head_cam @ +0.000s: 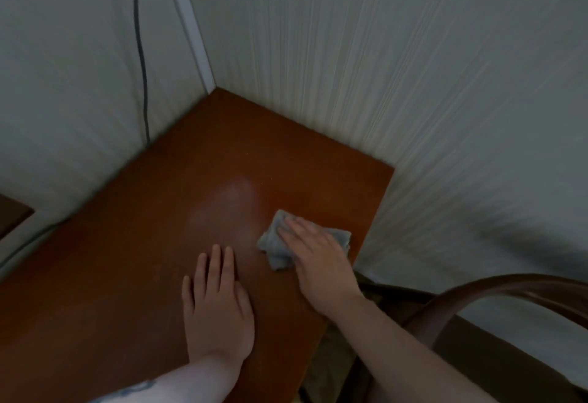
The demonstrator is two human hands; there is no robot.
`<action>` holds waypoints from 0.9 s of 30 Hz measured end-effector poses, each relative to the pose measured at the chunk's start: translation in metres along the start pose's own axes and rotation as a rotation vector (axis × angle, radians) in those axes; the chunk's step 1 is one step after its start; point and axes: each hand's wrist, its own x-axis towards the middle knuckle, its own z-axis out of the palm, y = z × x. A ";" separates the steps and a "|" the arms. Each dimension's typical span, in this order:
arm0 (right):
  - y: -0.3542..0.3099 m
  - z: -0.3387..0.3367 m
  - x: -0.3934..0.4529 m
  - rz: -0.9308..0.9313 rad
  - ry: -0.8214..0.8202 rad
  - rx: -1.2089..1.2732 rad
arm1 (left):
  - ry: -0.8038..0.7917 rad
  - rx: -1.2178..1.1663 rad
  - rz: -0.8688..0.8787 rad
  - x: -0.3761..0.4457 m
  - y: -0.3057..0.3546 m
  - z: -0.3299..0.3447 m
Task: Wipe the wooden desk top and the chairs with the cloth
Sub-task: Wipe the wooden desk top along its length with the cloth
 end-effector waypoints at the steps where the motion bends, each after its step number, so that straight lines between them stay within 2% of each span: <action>1: 0.017 -0.004 0.008 0.105 0.032 0.000 | -0.007 0.001 -0.001 0.000 0.000 0.000; 4: 0.040 -0.008 0.004 0.502 0.174 0.022 | 0.012 0.011 -0.004 0.000 -0.001 0.001; 6: 0.023 -0.003 -0.009 0.583 0.246 0.013 | 0.013 0.027 -0.003 -0.001 0.000 0.002; 7: 0.012 0.001 -0.013 0.538 0.244 0.014 | 0.015 0.025 0.000 -0.001 0.000 0.003; 9: 0.003 0.007 -0.011 0.330 0.181 0.014 | 0.042 0.015 0.016 0.001 0.001 0.005; 11: 0.017 0.003 0.011 0.148 0.095 -0.024 | 0.079 0.008 0.021 0.003 0.000 0.006; 12: 0.032 -0.003 0.025 0.134 0.072 -0.027 | 0.099 0.016 0.022 0.003 0.000 0.007; 14: 0.065 -0.016 0.044 0.281 0.108 -0.029 | 0.124 0.049 0.032 0.002 -0.002 0.008; 17: 0.084 -0.023 0.039 0.731 0.251 0.039 | 0.143 0.056 0.035 0.003 -0.004 0.010; 18: 0.074 -0.022 0.037 0.807 0.277 0.034 | 0.141 0.059 0.031 0.003 -0.003 0.010; 20: 0.042 -0.012 0.036 0.715 0.298 0.017 | 0.128 0.065 0.024 0.004 -0.001 0.009; 22: 0.025 -0.003 0.047 0.486 0.198 0.036 | 0.135 0.051 0.022 0.003 -0.001 0.009; 24: 0.039 -0.006 0.071 0.373 0.135 0.016 | 0.154 0.040 0.023 0.004 0.000 0.010; 25: 0.052 -0.009 0.083 0.390 0.125 -0.004 | 0.164 0.037 0.025 0.004 0.000 0.010; 27: 0.078 -0.020 0.093 0.542 0.147 -0.019 | 0.172 0.034 0.032 0.004 -0.001 0.011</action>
